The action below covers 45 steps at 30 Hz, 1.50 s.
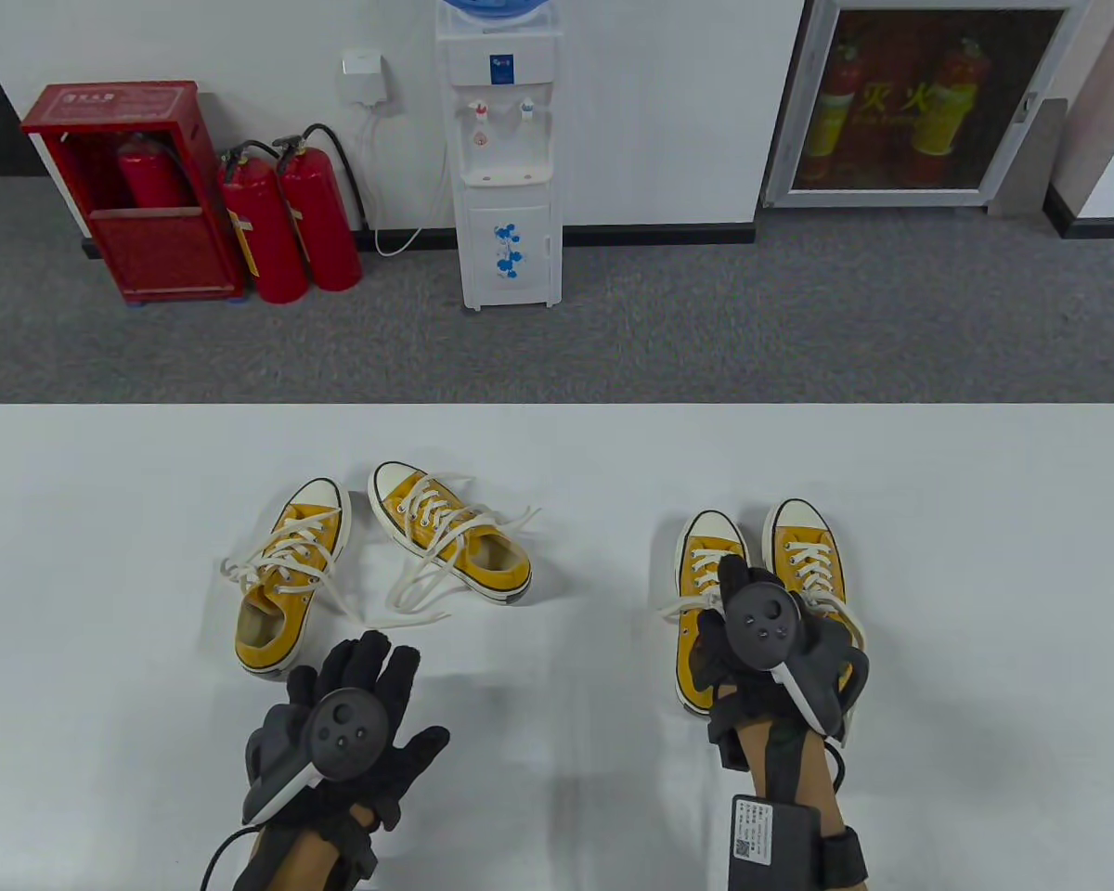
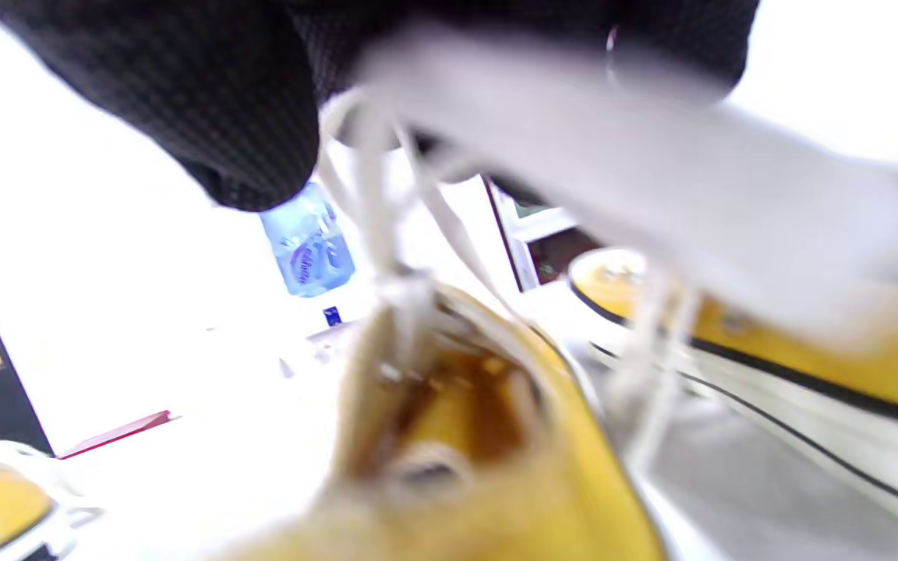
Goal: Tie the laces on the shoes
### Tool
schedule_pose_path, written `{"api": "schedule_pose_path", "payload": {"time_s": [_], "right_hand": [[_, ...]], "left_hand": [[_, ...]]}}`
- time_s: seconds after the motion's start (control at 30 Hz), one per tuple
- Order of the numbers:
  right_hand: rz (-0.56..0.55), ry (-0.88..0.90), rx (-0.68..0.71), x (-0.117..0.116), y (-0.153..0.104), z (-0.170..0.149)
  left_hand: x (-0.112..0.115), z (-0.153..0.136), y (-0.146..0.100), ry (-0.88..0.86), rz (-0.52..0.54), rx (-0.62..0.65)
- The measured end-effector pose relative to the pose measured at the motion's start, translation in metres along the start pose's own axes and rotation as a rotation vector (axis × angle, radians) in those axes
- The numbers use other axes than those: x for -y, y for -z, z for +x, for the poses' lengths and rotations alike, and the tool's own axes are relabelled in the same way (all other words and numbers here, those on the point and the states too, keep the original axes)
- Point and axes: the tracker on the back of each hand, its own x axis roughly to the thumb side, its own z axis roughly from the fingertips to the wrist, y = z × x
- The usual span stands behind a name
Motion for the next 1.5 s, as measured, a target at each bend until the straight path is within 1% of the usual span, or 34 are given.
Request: {"api": "schedule_pose_path", "payload": {"time_s": [0.1,0.17,0.27,0.33,0.43,0.5,0.63,0.73,0.9,1.07,1.13,1.2,1.5], "right_hand": [[-0.007,-0.015,0.07,0.006,-0.001,0.028],[-0.003,0.009,0.1,0.005,-0.002,0.044],[0.067,-0.01,0.141,-0.003,-0.002,0.069],[0.09,-0.031,0.17,-0.012,-0.001,0.083],[0.127,-0.038,0.172,-0.028,0.004,0.094],[0.17,-0.035,0.155,-0.04,0.008,0.097],[0.239,0.045,0.113,-0.067,0.017,0.095],[0.319,0.036,0.095,-0.09,0.023,0.092],[0.373,0.004,0.082,-0.116,0.026,0.09],[0.416,-0.012,0.087,-0.134,0.027,0.091],[0.398,-0.004,0.093,-0.139,0.028,0.092],[0.416,-0.011,0.092,-0.142,0.029,0.093],[0.381,0.026,0.141,-0.149,0.031,0.11]], "left_hand": [[0.001,0.0,0.0,0.002,-0.003,0.003],[0.001,0.0,0.0,0.003,-0.005,0.003],[0.001,0.0,0.0,-0.001,-0.006,0.003],[0.001,0.001,0.0,-0.001,-0.003,0.006],[0.001,0.001,0.0,-0.001,-0.004,0.011],[0.002,0.002,0.0,0.005,-0.01,0.012],[0.002,0.0,0.001,-0.006,-0.012,0.008],[0.003,0.0,0.002,0.0,-0.019,0.003],[0.003,-0.002,0.002,-0.006,-0.016,-0.005],[0.002,-0.003,0.002,-0.007,-0.018,-0.012],[0.002,-0.003,0.002,-0.006,-0.017,-0.014],[0.003,-0.003,0.002,-0.006,-0.018,-0.015],[0.003,-0.004,0.003,-0.002,-0.02,-0.02]]}}
